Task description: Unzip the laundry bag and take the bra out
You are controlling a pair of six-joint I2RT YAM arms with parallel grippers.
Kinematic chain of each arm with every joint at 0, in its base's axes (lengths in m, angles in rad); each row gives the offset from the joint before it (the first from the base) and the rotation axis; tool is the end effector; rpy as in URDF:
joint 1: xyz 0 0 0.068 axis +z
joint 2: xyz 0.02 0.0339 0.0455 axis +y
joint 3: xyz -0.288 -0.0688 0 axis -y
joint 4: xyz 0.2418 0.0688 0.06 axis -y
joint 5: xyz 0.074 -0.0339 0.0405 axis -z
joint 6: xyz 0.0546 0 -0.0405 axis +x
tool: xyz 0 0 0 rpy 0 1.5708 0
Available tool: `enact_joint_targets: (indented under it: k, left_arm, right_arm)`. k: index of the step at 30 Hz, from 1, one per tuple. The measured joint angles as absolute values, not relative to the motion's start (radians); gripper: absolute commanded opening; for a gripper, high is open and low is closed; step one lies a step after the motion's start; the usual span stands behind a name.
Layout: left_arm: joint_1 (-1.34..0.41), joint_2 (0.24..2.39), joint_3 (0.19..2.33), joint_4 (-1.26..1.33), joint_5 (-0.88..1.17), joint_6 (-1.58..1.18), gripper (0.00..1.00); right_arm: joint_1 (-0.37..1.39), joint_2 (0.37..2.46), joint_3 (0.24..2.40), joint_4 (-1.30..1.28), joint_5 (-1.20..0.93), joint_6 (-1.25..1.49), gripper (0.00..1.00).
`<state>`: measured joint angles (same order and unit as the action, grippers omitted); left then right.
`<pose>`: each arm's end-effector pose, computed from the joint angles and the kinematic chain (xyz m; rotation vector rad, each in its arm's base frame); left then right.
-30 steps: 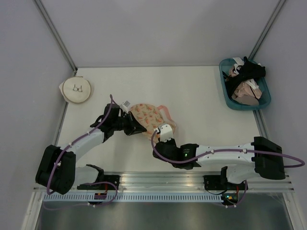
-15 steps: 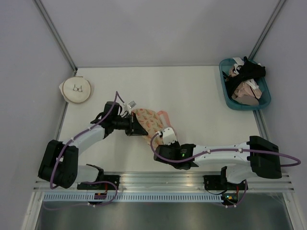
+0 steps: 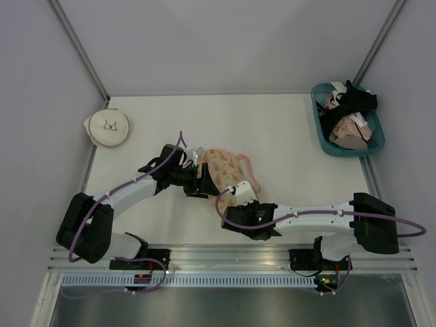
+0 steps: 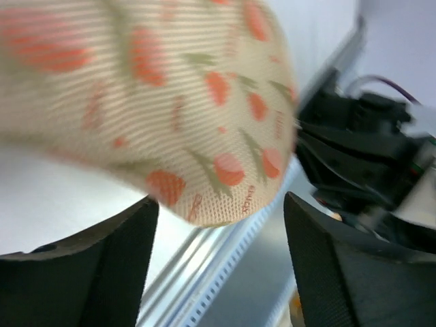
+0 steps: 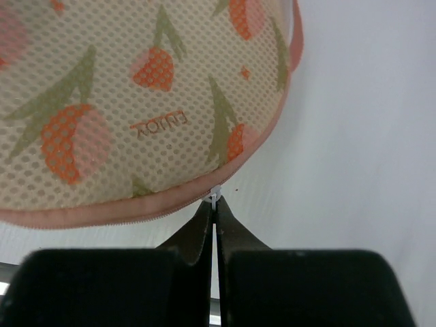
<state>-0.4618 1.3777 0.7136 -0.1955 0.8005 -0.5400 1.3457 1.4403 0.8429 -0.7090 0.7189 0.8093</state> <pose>0.2200 -0.1533 0.2095 0.2999 2.5572 -1.3975 0.0900 0.2320 0.2016 -0.5173 2.3321 -0.1451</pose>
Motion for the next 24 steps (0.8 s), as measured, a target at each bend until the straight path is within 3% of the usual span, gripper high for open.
enact_joint_targets:
  k: [5,10,16,24]
  left_arm:
    - [-0.447,1.286,0.712,-0.290,0.522,-0.549,0.81]
    - [-0.440,1.019,0.661,-0.374,0.294,-0.608,0.84]
    - [-0.439,0.720,0.472,-0.399,0.298,-0.775,0.88]
    - [-0.441,0.534,0.228,-0.424,0.431,-1.034,0.89]
  right_arm:
    - [1.344,1.409,0.843,-0.729,0.736,0.821,0.01]
    - [1.344,1.407,0.847,-0.741,0.738,0.826,0.00]
    - [1.342,1.407,0.844,-0.561,0.560,0.744,0.01]
    - [1.343,1.481,0.852,-0.183,0.253,0.640,0.01]
